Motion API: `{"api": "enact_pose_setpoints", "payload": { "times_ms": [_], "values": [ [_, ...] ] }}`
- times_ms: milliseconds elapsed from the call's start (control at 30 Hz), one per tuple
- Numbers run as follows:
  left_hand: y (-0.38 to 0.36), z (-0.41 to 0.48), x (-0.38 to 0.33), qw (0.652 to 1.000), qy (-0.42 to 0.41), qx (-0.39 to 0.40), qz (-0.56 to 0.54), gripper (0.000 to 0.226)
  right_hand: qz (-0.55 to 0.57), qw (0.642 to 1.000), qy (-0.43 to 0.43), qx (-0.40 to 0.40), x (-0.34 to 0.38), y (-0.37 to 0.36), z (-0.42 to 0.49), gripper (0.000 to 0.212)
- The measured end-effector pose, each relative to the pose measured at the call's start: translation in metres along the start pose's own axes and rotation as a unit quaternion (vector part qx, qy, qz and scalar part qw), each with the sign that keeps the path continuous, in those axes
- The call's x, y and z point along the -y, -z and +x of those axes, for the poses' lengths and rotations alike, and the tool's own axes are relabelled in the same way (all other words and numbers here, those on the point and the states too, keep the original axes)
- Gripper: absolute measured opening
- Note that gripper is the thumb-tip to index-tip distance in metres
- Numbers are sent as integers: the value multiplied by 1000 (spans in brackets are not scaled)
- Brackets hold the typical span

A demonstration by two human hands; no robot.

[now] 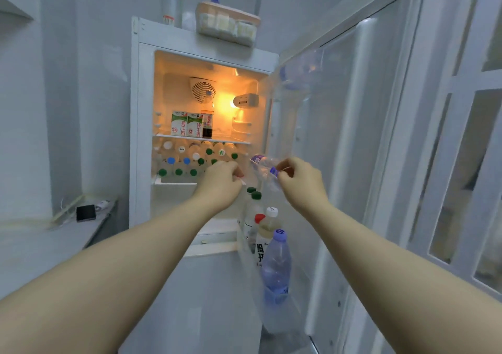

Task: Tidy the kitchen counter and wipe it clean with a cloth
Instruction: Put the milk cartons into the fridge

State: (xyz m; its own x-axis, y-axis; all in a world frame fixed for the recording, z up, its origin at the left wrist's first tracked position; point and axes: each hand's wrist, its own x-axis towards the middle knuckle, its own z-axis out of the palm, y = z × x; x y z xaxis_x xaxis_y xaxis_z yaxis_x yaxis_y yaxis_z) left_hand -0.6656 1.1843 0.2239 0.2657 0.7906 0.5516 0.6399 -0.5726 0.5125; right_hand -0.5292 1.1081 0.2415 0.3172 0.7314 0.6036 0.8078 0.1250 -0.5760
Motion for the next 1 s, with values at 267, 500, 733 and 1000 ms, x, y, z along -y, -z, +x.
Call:
{"api": "enact_pose_setpoints", "payload": {
  "times_ms": [267,500,733,1000],
  "values": [
    [-14,-20,-54,1000,-16,17,5,27,-294,886,242,-265,-30,57,-12,22],
    [-11,-22,-82,998,-57,24,17,28,-302,937,83,-157,-33,82,-26,31],
    [-5,-27,-93,997,-73,28,17,30,-146,970,49,-186,-17,92,-28,38],
    [15,-34,-87,997,-71,29,10,29,-219,948,80,-217,14,89,-21,37]
  ]
}}
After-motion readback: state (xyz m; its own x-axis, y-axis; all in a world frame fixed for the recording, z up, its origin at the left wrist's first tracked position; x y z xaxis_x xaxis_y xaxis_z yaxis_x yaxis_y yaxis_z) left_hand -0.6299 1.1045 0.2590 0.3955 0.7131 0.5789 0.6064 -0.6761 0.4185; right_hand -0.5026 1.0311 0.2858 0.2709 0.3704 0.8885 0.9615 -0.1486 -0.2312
